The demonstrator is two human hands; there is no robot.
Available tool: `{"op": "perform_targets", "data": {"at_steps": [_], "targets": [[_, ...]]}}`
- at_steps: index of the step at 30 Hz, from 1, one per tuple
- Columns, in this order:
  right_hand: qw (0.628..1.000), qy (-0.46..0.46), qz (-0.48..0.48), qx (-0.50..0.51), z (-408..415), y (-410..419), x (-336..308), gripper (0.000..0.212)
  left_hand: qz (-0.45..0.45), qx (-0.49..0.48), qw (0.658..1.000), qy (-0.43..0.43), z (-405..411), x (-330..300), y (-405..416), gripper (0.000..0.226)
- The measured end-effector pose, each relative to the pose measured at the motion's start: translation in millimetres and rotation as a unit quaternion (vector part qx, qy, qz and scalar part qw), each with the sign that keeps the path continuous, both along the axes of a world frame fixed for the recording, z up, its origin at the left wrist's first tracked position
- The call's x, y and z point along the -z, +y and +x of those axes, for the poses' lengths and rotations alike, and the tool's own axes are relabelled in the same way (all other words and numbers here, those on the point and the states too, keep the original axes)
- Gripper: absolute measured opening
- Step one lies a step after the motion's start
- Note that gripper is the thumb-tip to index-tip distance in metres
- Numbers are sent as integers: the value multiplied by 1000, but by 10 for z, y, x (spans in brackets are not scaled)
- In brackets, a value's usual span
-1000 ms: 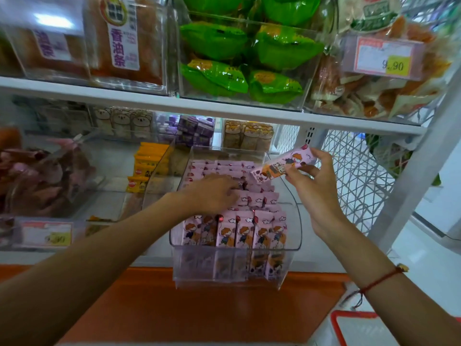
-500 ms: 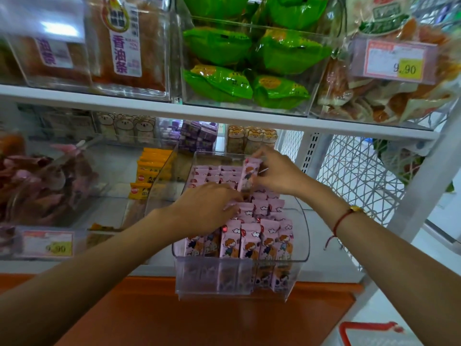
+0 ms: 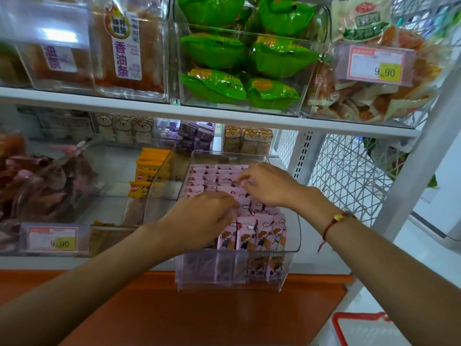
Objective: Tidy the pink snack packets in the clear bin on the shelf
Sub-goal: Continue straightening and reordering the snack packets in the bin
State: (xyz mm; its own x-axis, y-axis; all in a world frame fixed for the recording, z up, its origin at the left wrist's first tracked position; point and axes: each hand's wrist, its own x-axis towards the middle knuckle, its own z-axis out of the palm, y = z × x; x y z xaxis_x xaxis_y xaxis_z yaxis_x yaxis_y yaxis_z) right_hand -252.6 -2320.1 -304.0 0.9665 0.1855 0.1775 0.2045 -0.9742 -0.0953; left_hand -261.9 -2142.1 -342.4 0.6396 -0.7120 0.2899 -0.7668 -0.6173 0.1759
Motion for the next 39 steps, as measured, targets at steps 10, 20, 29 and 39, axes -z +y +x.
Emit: {"op": "perform_targets", "data": {"at_steps": [10, 20, 29, 39], "targets": [[990, -123, 30, 64, -287, 109, 345, 16, 45, -9, 999, -18, -80, 115, 18, 37], [821, -284, 492, 54, -550, 96, 42, 7, -120, -38, 991, 35, -138, 33, 32, 41], [689, -101, 712, 89, -771, 212, 32, 18, -342, -41, 937, 53, -299, -102, -38, 57], [696, 60, 714, -38, -752, 227, 7, 23, -300, -29, 949, 94, -301, -34, -35, 43]]}}
